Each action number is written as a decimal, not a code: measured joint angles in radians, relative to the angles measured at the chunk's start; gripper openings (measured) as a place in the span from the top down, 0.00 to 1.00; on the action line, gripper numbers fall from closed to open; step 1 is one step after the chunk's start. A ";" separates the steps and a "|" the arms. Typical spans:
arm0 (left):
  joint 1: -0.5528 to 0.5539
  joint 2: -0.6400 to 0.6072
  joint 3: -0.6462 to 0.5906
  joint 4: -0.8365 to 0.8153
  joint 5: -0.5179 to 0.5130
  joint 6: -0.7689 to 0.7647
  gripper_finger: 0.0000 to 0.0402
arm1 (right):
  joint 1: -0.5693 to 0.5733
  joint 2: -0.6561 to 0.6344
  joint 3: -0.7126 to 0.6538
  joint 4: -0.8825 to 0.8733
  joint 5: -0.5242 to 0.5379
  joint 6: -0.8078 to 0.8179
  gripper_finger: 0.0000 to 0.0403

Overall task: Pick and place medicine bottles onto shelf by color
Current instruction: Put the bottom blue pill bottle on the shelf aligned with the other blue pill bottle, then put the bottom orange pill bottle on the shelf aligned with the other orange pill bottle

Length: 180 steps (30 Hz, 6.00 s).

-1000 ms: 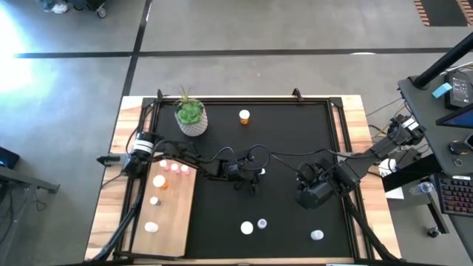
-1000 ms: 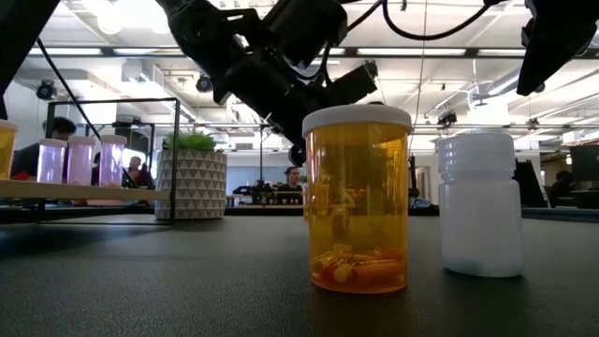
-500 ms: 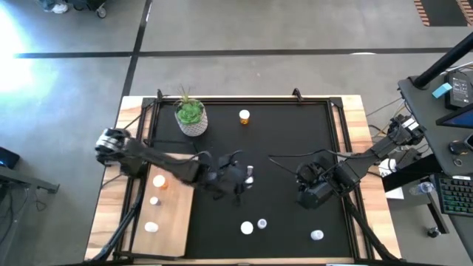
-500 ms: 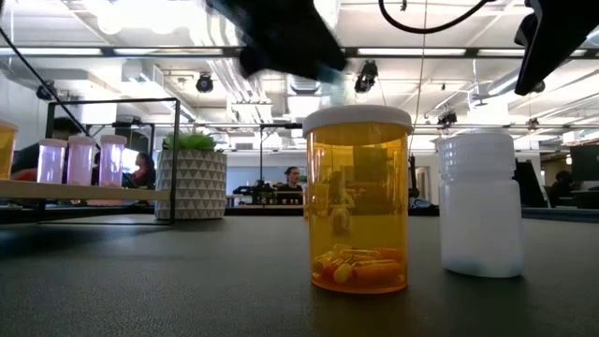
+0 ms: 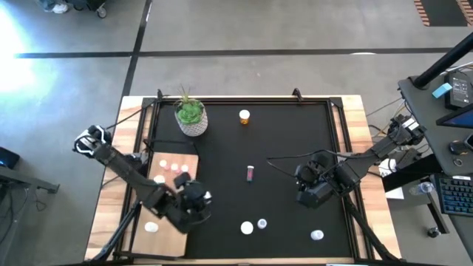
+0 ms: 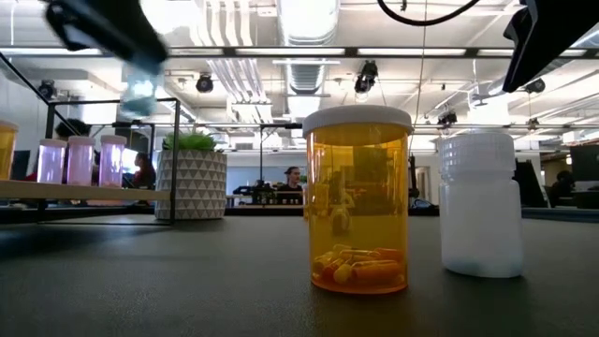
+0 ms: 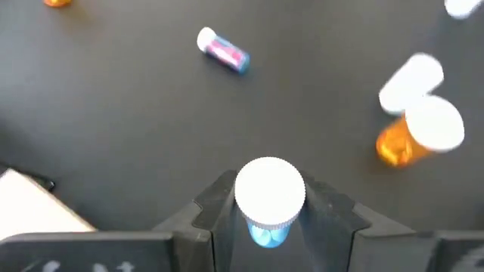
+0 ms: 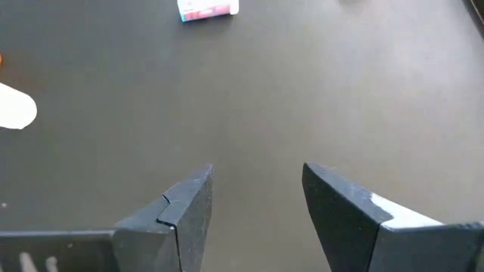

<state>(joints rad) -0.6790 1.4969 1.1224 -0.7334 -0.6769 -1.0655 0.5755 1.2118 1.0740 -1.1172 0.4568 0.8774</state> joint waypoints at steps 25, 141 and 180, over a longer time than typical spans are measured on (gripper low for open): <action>-0.487 -0.387 -0.422 0.010 -0.049 -0.009 0.73 | 0.000 0.000 0.000 0.008 -0.003 -0.022 0.52; 0.076 0.504 0.214 0.730 0.167 0.530 0.30 | 0.000 0.000 -0.001 0.062 -0.004 -0.022 0.52; 0.095 0.480 0.208 0.688 0.228 0.529 0.54 | 0.000 0.000 -0.001 0.094 -0.011 -0.022 0.52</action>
<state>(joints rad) -0.5836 1.9770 1.3300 -0.0452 -0.4490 -0.5367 0.5757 1.2114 1.0733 -1.0235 0.4458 0.8558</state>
